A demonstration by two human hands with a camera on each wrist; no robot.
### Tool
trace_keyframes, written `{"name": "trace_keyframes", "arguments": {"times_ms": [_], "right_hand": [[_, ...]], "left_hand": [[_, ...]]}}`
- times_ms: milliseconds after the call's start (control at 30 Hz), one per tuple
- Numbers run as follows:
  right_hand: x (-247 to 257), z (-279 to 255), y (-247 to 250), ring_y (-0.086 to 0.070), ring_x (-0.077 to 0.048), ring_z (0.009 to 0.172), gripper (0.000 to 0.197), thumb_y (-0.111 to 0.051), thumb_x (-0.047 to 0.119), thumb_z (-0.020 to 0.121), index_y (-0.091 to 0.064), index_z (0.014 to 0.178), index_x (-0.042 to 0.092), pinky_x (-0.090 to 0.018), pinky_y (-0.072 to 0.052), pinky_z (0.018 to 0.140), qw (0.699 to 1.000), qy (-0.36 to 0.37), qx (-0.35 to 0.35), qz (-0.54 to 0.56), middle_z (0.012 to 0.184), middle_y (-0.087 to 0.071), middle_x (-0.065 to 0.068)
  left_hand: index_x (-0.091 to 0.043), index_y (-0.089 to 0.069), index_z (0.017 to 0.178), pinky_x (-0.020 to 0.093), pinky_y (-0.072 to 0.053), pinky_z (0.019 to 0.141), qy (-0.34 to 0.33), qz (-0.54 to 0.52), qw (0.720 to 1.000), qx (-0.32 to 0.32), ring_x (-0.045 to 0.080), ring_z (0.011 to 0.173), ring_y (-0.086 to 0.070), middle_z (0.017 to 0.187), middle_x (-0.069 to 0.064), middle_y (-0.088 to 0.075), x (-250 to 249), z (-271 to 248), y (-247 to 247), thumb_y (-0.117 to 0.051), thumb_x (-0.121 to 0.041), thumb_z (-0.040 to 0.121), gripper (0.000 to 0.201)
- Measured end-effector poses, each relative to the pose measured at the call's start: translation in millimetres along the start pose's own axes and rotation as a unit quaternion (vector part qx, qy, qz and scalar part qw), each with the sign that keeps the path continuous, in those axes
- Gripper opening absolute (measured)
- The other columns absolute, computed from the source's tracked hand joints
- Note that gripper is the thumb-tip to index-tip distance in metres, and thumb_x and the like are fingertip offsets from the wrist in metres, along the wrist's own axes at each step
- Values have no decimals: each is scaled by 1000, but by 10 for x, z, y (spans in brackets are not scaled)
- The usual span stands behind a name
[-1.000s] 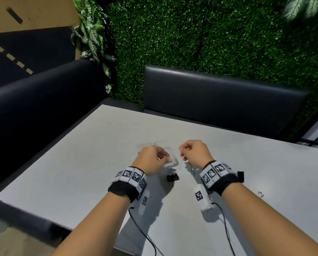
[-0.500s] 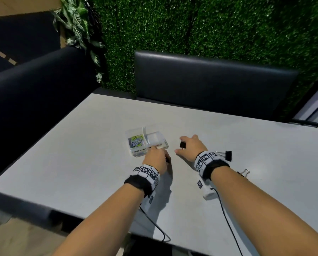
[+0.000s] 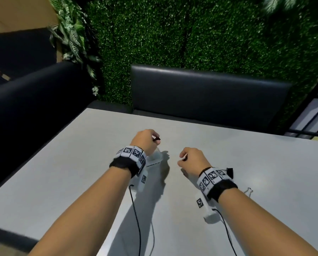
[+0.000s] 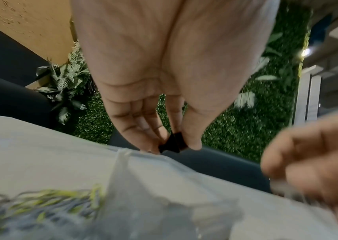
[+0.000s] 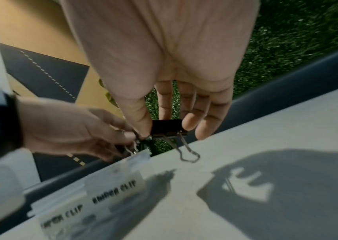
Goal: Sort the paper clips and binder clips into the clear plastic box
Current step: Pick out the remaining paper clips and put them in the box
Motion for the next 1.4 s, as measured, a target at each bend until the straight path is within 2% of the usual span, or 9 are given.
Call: {"name": "trace_keyframes", "arguments": {"times_ms": [233,400,500,667,867,1067,1200,1267,1400], "right_hand": [[631,177,3,-65,-17,88,26,-75,31,82,-68,105,21,-30,-55,75,992,101,-32,70,103,-67,0],[883,270,-179,-64,-21,99,48,-78,38,81,-64,122,18,-35,-56,89,994,97,-8,59,113,-66,-5],[880,178,-189,-63,-21,104,48,-72,37,86,-60,128,17,-32,-51,90,994,111,-4,17,118,-65,-6],[294,-157,219,-66,-19,93,24,-63,28,92,-68,113,19,-35,-55,87,996,81,-29,-3,105,-70,-2],[-927,-794,1035,-66,-15,78,5,-64,25,89,-68,91,23,-33,-56,78,992,-82,-89,-18,90,-71,1],[-1595,-1381,1001,-59,-24,94,63,-81,58,65,-50,106,21,-39,-52,83,974,-181,37,-129,105,-49,-2],[-1778,-1449,794,-58,-22,86,40,-80,41,76,-53,97,23,-33,-48,75,981,-151,25,-119,106,-53,-5],[-1828,-1441,799,-61,-24,85,23,-78,27,78,-57,85,21,-32,-50,73,984,-147,0,-105,103,-60,-7],[-1905,-1451,842,-63,-27,86,20,-72,16,73,-60,88,19,-35,-57,77,976,-179,-29,-117,100,-59,-7]], "left_hand": [[-22,-75,109,26,-54,78,34,8,999,38,18,86,-70,98,1,-77,325,100,-79,-72,-25,84,25],[-23,-75,111,28,-55,83,45,-68,993,-86,21,89,-70,99,1,-76,394,1,36,-58,-15,91,27],[-25,-72,111,30,-56,82,21,-82,991,-105,19,84,-69,96,-3,-74,317,-84,100,-57,-17,92,26],[-30,-73,101,28,-53,77,-95,-67,993,-23,6,73,-65,83,-12,-71,-273,-378,-197,-62,-29,90,16],[-27,-74,104,29,-53,82,-219,-5,967,132,14,87,-65,96,-6,-69,-1144,-670,-1076,-63,-31,89,19],[-24,-63,128,41,-46,102,-233,85,951,187,29,120,-51,130,10,-51,-1620,-605,-1797,-61,-35,89,40],[-33,-51,141,50,-47,102,-222,180,935,208,33,130,-41,142,7,-44,-1623,-540,-2056,-59,-34,88,54],[-38,-55,136,49,-46,100,-230,199,931,202,33,129,-39,141,4,-46,-1585,-527,-2111,-59,-39,89,47],[-33,-66,126,43,-45,103,-234,164,937,199,31,126,-41,132,5,-50,-1498,-471,-2116,-57,-27,97,30]]}}
Point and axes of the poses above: each hand's wrist, its own z-axis towards the middle knuckle, its own y-axis out of the back of the hand, x = y × z, the point moved 2 cm from there along z, towards the middle knuckle
